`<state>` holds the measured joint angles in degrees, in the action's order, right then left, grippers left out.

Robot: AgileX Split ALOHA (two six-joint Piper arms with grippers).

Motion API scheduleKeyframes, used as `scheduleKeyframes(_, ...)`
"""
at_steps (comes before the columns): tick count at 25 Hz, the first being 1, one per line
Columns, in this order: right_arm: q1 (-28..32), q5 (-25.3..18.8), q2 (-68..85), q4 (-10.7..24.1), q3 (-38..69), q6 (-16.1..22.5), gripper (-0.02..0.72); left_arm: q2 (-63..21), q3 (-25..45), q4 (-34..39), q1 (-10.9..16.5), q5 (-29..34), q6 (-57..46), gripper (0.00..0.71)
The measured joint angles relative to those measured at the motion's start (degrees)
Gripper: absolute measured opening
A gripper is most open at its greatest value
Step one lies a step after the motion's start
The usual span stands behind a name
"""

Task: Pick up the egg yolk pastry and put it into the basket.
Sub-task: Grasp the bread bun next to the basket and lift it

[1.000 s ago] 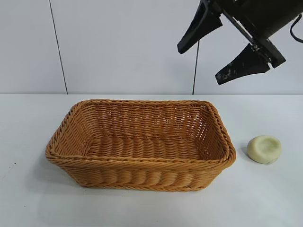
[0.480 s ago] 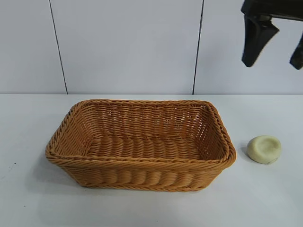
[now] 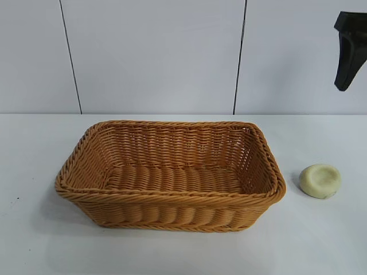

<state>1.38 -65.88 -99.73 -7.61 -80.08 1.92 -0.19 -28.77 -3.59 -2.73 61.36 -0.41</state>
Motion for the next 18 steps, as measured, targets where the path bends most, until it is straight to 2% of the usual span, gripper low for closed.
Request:
scheduleKeyframes(4, 0.0, 0.28, -4.86, -0.81, 0.0, -0.24, 0.635, 0.0, 0.0, 0.0, 0.0, 0.0, 0.0, 0.692)
scheduleKeyframes(9, 0.0, 4.4, -10.55, -1.0, 0.0, 0.04, 0.635, 0.0, 0.0, 0.0, 0.0, -0.04, 0.0, 0.692)
scheduleKeyframes(13, 0.0, 7.93, -15.01, -2.93, 0.0, 0.21, 0.635, 0.0, 0.0, 0.0, 0.0, -0.04, 0.0, 0.692)
scheduleKeyframes(18, 0.0, 9.9, -19.55, -5.18, 0.0, 0.21, 0.635, 0.0, 0.0, 0.0, 0.0, -0.04, 0.0, 0.692)
